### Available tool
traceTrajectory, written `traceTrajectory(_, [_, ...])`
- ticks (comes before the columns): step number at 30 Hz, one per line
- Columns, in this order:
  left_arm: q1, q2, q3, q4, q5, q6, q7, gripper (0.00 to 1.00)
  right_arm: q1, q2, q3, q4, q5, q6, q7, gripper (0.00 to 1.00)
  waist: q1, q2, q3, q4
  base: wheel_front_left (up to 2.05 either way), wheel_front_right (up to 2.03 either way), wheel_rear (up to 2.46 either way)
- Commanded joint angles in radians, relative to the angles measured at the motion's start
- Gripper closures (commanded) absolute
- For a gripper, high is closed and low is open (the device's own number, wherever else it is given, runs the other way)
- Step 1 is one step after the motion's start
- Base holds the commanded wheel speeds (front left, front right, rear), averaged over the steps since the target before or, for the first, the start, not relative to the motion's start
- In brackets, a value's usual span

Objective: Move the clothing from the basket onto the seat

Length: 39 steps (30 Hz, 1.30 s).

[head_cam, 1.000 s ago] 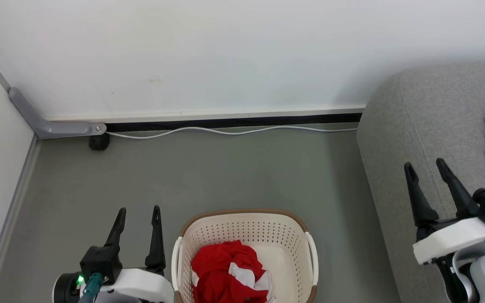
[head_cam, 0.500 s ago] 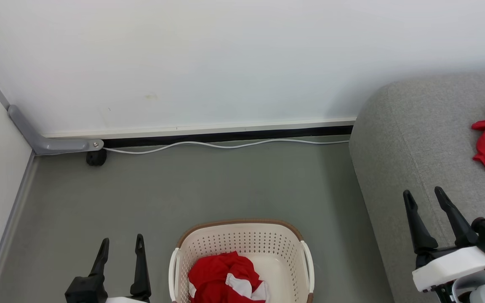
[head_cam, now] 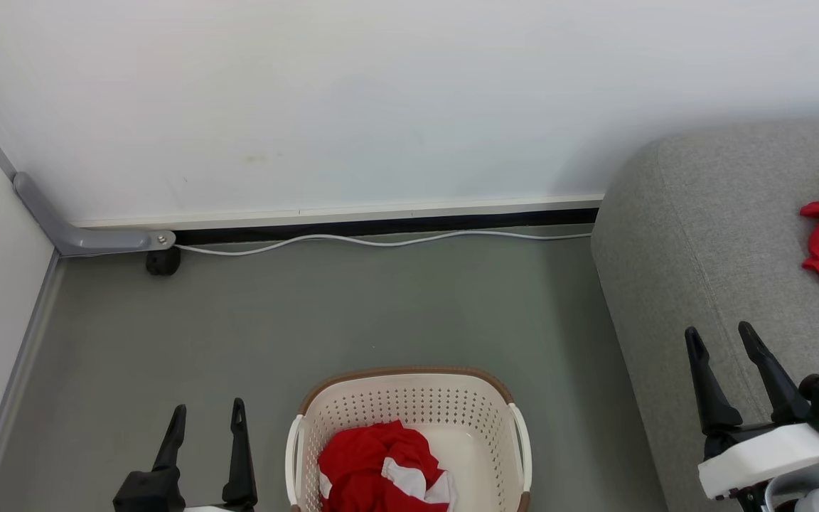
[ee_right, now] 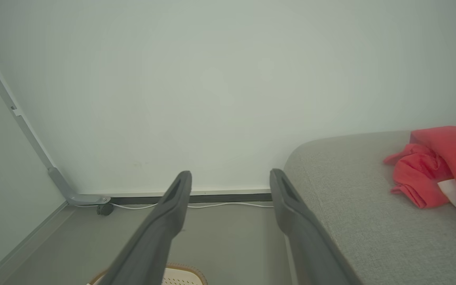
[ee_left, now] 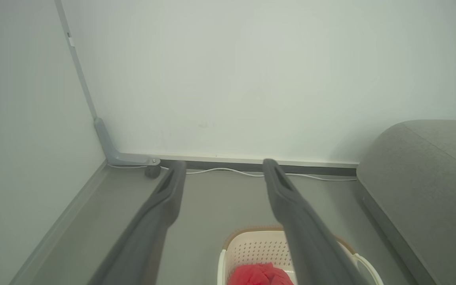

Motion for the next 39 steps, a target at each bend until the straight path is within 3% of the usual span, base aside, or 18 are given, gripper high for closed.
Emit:
traceTrajectory(1, [-0.019,0.004,0.026,-0.03,0.01,0.012,-0.006,0.0,-0.013,-0.013,0.013,-0.029,-0.001,0.001,-0.006,0.0,0.0,-0.0001,0.004,0.0,0.0,0.0,0.0])
traceTrajectory(15, [-0.087,0.004,-0.099,0.026,-0.033,0.036,-0.006,0.0,-0.084,-0.045,0.008,-0.095,0.024,0.001,-0.006,0.0,0.0,-0.0001,0.139,-0.006,0.0,0.0,0.0])
traceTrajectory(30, [-0.309,0.004,-0.311,0.172,-0.136,0.119,-0.006,0.0,-0.224,-0.113,0.008,-0.22,0.093,0.001,-0.006,0.0,0.0,-0.0001,0.43,-0.013,0.0,0.0,0.0])
traceTrajectory(39, [-0.47,0.004,-0.414,0.295,-0.207,0.138,-0.006,0.0,-0.304,-0.149,0.006,-0.266,0.124,0.001,-0.006,0.0,0.0,-0.0001,0.577,-0.024,0.0,0.0,0.0])
